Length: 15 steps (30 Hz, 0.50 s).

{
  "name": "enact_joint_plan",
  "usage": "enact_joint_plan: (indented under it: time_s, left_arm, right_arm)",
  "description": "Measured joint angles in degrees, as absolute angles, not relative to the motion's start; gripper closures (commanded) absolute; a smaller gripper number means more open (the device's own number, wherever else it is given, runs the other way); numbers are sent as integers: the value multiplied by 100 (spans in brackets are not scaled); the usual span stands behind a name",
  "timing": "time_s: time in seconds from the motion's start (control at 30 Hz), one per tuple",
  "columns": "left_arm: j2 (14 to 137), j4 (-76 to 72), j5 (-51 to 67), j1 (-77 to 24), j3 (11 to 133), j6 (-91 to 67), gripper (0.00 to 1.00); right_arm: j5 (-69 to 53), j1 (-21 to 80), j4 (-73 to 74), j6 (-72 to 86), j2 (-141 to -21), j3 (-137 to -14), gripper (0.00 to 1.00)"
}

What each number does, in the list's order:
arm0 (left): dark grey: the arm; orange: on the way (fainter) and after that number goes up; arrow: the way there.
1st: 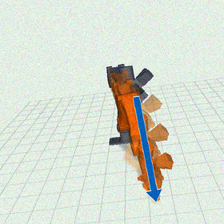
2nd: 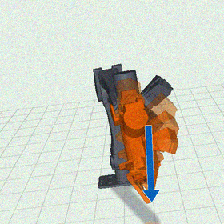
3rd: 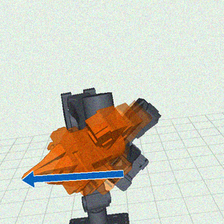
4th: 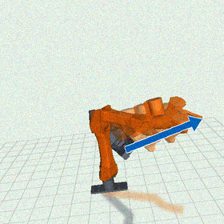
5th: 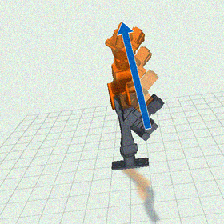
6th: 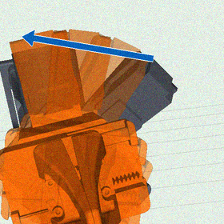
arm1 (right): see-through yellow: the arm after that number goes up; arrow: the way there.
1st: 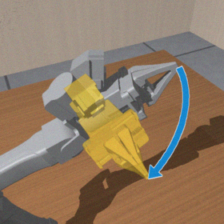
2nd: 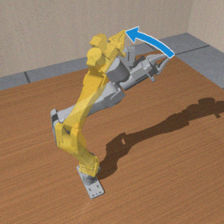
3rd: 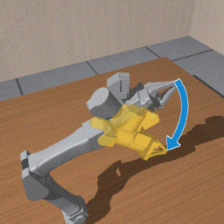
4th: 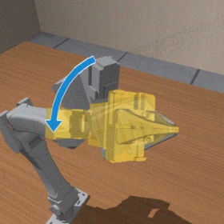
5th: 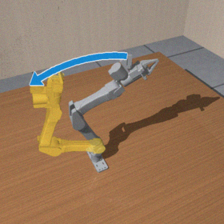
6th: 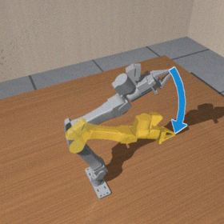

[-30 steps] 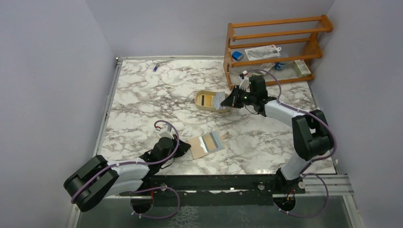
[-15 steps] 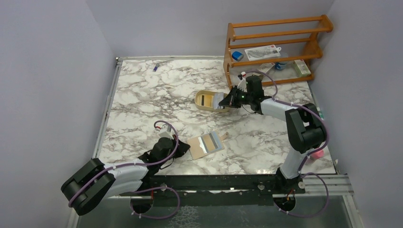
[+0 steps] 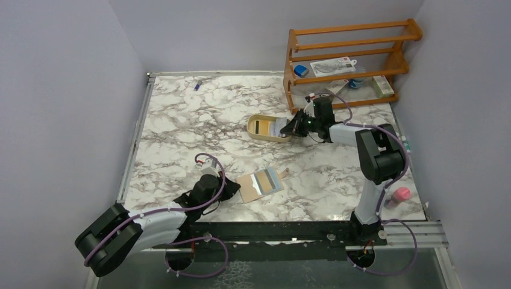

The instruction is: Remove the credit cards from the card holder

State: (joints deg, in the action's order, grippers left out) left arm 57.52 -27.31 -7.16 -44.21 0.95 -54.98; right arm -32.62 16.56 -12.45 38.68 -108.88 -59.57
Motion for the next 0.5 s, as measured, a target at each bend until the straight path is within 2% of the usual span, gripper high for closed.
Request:
enact_joint_plan:
  time_s: [0.1,0.2,0.37,0.5]
  left_arm:
    - [5747,-2729,-716,-4421,95,-5496,100]
    - [5749,-2727,-716,-4421,95,-5483,100]
    - [5749,-2722,-716,-4421,99,-5468,100]
    - [5756,-2705,-716,-4421,117,-5439,100]
  right_arm:
    - [-3262,1653,-1247,3894,-10978,-5972,95]
    - [-3269,1651,-1245,3905,-11024,-5979,80]
    - [-3291,1649,-1234,3894,-11048,-6095,61]
    - [-3291,1649,-1197,3822,-11048,-6252,60]
